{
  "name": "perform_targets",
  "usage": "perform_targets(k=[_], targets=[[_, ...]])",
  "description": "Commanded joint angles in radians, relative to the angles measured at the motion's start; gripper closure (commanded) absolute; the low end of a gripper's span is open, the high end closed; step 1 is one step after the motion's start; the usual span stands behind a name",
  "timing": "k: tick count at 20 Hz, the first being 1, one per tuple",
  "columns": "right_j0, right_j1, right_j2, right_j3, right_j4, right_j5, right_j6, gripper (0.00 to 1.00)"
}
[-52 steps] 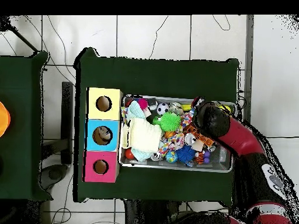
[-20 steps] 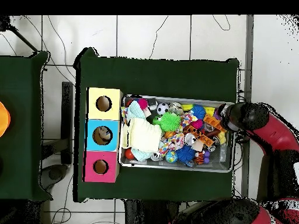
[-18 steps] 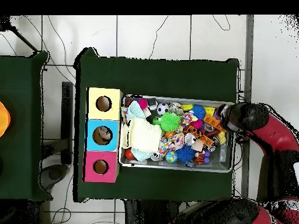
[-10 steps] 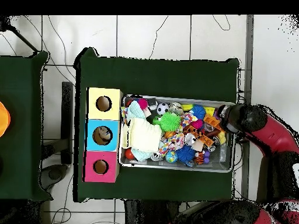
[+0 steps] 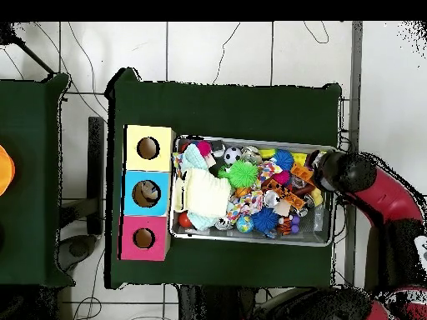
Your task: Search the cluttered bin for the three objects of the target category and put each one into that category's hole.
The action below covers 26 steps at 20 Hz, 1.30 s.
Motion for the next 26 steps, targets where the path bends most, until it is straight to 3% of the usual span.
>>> perform_targets(k=[1, 6, 12, 16, 18, 22, 26], targets=[[-0.021, 0.081, 0.090, 0.159, -0.051, -0.153, 0.085, 1.00], [-0.008, 0.084, 0.081, 0.200, -0.045, -0.207, 0.121, 1.00], [-0.001, 0.100, 0.075, 0.224, -0.055, -0.219, 0.100, 1.00], [0.028, 0.102, 0.051, 0.210, -0.050, -0.140, 0.086, 1.00], [0.044, 0.090, 0.040, 0.233, -0.046, -0.149, 0.108, 1.00], [0.005, 0.103, 0.091, 0.305, -0.016, -0.161, 0.115, 1.00], [0.016, 0.087, 0.077, 0.362, 0.001, -0.186, 0.161, 1.00]])
